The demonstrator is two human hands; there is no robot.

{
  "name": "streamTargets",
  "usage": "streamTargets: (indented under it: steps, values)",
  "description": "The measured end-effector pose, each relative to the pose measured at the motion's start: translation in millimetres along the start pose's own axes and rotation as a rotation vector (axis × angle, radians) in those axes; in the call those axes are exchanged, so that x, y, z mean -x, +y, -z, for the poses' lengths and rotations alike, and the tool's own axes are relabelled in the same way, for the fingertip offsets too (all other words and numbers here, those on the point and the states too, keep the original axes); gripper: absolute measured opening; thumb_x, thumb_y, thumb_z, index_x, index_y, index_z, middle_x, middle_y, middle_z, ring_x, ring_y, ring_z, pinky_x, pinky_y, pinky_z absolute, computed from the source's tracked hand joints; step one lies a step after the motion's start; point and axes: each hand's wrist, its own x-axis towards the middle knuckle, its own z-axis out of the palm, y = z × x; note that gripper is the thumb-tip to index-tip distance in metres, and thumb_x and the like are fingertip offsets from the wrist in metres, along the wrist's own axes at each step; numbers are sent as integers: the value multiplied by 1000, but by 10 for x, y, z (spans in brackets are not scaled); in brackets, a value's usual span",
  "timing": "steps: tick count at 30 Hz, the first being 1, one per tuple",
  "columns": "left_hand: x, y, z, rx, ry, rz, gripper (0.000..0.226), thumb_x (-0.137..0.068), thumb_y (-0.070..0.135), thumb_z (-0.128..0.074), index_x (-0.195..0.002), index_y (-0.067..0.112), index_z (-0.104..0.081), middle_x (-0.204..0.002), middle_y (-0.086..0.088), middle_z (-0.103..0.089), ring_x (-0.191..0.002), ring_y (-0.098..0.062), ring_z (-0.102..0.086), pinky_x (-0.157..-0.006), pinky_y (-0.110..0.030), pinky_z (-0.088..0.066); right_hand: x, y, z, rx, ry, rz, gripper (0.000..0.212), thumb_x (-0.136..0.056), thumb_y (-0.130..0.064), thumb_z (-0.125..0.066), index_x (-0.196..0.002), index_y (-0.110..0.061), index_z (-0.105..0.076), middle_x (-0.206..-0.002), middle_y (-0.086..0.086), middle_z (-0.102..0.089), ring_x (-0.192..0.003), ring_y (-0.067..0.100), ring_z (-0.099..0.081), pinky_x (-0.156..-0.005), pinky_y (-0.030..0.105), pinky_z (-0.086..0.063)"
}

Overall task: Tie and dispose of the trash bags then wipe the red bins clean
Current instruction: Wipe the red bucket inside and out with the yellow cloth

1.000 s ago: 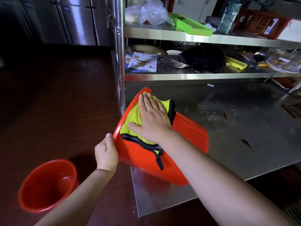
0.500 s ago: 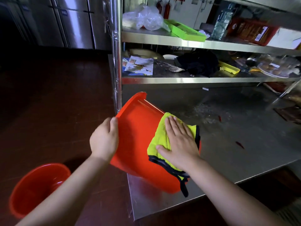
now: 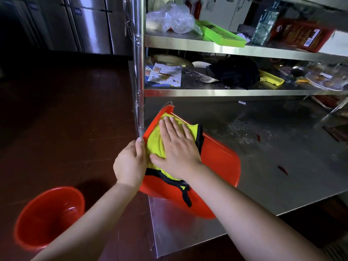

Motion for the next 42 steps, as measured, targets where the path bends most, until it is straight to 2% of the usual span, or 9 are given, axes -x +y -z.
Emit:
streamTargets:
  steps: [6, 12, 18, 24, 29, 34, 37, 40, 42]
  values:
    - [143, -187, 90, 91, -24, -48, 44, -93, 50, -22, -61, 24, -37, -56, 5, -44, -57, -15, -43, -56, -33, -29, 525, 489, -51, 0, -37, -40, 94, -81, -71, -27, -152, -16, 0, -160, 0, -2, -147, 15, 0, -120, 37, -4]
    - [285, -272, 126, 123, 7, 20, 46, -93, 48, -23, -56, 24, -34, -53, 6, -40, -53, -14, -40, -54, -34, -27, 1101, 934, -33, -25, -108, -159, 91, -80, -72, -19, -150, -19, 5, -156, -8, 6, -146, 11, 0, -118, 28, 2]
    - [355, -249, 117, 68, 11, 23, 44, -90, 50, -18, -59, 25, -38, -56, 4, -47, -62, -28, -47, -60, -34, -29, 677, 545, 15, -31, -89, -198, 98, -77, -73, -12, -151, -11, 1, -160, 5, -3, -147, 19, -3, -119, 39, -8]
    - [394, -278, 97, 90, 41, 37, 42, -90, 48, -21, -59, 26, -38, -54, 6, -45, -63, -28, -47, -60, -33, -29, -43, -100, 42, -49, -37, -80, 101, -78, -75, -28, -150, -8, -5, -159, 10, -7, -147, 24, -4, -119, 45, -6]
    - [461, -291, 184, 157, -5, 72, 44, -92, 45, -25, -58, 21, -37, -54, 1, -44, -57, -25, -46, -56, -37, -31, 65, -104, -4, -33, -7, -36, 100, -76, -75, -19, -151, -11, -2, -160, 7, -3, -147, 21, 2, -119, 44, -4]
    - [46, 235, 142, 42, -121, 8, 36, -98, 40, -31, -82, 17, -53, -91, -10, -64, -90, -35, -56, -73, -38, -39, 310, -106, -16, -7, 34, 1, 98, -77, -70, -28, -151, -8, -9, -159, 9, -9, -147, 23, -3, -119, 45, -7]
    - [-76, 455, 54, -20, -183, -15, 40, -99, 38, -29, -102, 10, -57, -106, -18, -64, -101, -38, -56, -82, -40, -42, 490, -29, -17, -11, 38, 22, 98, -76, -69, -34, -150, -9, -12, -159, 9, -11, -147, 22, -4, -119, 45, -10]
    - [-2, 397, 52, -29, -170, -55, 39, -100, 38, -26, -98, 12, -55, -93, -16, -64, -93, -40, -57, -74, -38, -41, 763, 254, -38, 20, -3, 25, 98, -77, -67, -38, -151, -10, -10, -159, 7, -8, -147, 21, -2, -118, 45, -13]
    - [54, 328, 89, 30, -185, -66, 36, -100, 38, -27, -82, 17, -49, -74, -5, -56, -80, -36, -56, -66, -36, -38, 987, 497, -58, 43, -37, 8, 97, -79, -67, -37, -152, -10, -6, -160, 6, -5, -147, 19, 0, -118, 45, -14]
